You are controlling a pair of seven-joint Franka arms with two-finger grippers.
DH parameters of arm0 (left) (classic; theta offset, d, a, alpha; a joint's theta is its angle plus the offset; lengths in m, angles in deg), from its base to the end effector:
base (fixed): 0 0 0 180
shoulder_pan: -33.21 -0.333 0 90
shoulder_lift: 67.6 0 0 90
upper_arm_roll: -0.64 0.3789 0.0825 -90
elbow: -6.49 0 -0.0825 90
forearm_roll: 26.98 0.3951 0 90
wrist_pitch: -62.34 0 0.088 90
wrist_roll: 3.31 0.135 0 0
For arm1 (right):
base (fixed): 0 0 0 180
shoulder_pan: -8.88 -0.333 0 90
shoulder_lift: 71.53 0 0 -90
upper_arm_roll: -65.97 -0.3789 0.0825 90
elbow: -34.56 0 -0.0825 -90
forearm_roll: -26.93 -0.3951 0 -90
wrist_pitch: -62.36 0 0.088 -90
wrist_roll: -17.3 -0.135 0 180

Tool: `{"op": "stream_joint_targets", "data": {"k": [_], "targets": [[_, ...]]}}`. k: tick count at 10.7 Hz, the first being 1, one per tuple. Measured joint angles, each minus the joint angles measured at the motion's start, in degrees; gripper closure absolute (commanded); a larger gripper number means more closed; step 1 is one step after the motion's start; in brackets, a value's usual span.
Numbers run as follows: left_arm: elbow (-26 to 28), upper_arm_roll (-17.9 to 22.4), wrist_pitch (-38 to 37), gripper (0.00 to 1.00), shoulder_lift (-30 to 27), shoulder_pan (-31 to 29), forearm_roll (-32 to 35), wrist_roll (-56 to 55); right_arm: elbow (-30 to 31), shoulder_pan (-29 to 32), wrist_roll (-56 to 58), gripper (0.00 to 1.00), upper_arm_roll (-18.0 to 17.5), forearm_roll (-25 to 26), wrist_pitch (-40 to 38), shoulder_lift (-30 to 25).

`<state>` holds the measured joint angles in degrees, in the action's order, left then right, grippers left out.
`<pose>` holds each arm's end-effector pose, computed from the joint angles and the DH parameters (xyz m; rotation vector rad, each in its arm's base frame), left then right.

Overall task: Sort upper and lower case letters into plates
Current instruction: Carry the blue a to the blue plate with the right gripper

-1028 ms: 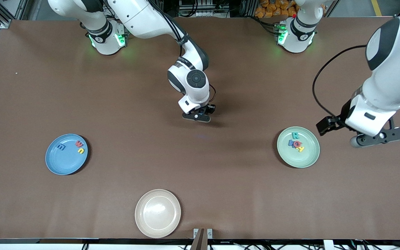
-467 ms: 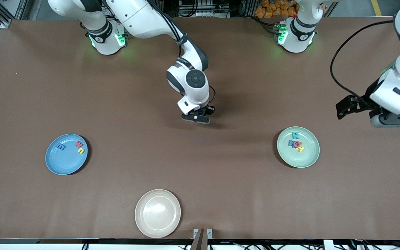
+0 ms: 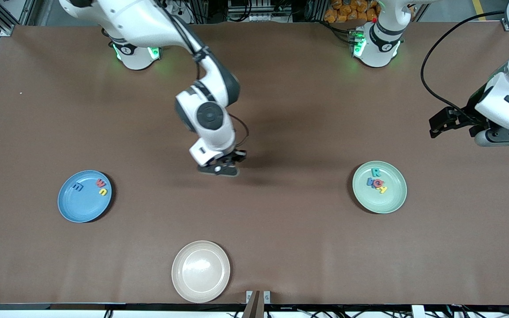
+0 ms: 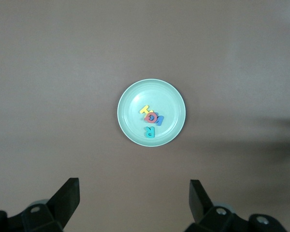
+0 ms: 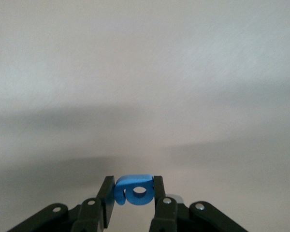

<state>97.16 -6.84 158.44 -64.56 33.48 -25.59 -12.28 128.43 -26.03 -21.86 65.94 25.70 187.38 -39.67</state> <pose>0.5908 -0.0751 0.6328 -3.1297 -0.0306 -0.0692 0.5939 0.4164 0.3114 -3.1318 0.1350 0.0323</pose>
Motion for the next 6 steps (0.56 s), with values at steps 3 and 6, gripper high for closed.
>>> {"op": "stream_joint_targets", "data": {"k": [3,6], "targets": [[0.07,1.03,0.02,0.0,-0.04,0.07,0.0,1.26,0.06,8.44,14.94,0.97,-0.02,1.75,-2.0,-3.32],[-0.34,1.97,-0.05,0.0,-0.64,0.09,-0.02,4.61,0.17,18.62,32.25,0.96,0.08,2.31,-3.77,-5.17]]}}
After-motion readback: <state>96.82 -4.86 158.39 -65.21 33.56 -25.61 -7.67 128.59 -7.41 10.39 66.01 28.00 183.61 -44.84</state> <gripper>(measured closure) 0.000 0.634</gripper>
